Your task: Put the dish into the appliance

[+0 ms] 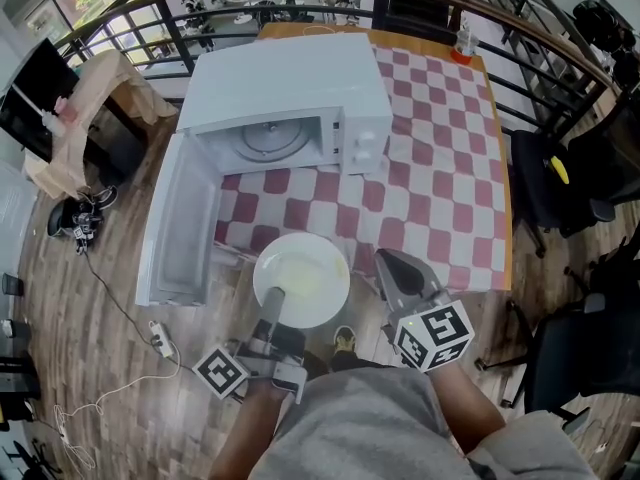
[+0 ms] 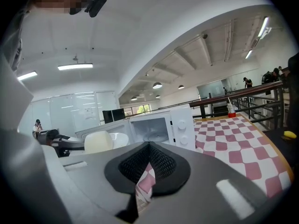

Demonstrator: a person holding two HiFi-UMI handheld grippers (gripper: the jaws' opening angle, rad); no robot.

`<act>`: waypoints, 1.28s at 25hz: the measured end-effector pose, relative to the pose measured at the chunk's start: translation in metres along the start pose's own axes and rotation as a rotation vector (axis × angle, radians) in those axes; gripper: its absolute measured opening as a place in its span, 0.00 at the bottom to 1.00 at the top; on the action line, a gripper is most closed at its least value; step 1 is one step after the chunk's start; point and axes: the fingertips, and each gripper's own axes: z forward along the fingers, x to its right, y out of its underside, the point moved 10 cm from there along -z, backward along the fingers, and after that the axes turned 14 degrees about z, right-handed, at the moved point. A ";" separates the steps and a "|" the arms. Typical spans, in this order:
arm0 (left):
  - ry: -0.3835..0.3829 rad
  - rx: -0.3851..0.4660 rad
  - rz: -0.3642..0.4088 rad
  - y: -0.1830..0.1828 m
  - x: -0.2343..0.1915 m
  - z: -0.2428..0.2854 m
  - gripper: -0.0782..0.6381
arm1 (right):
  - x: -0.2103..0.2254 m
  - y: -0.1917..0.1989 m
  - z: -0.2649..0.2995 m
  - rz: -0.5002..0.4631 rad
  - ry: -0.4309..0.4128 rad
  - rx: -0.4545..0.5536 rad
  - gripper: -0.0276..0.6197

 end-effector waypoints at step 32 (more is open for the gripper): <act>-0.005 0.018 -0.013 -0.025 -0.015 0.040 0.16 | 0.011 -0.014 0.046 -0.019 -0.019 -0.009 0.04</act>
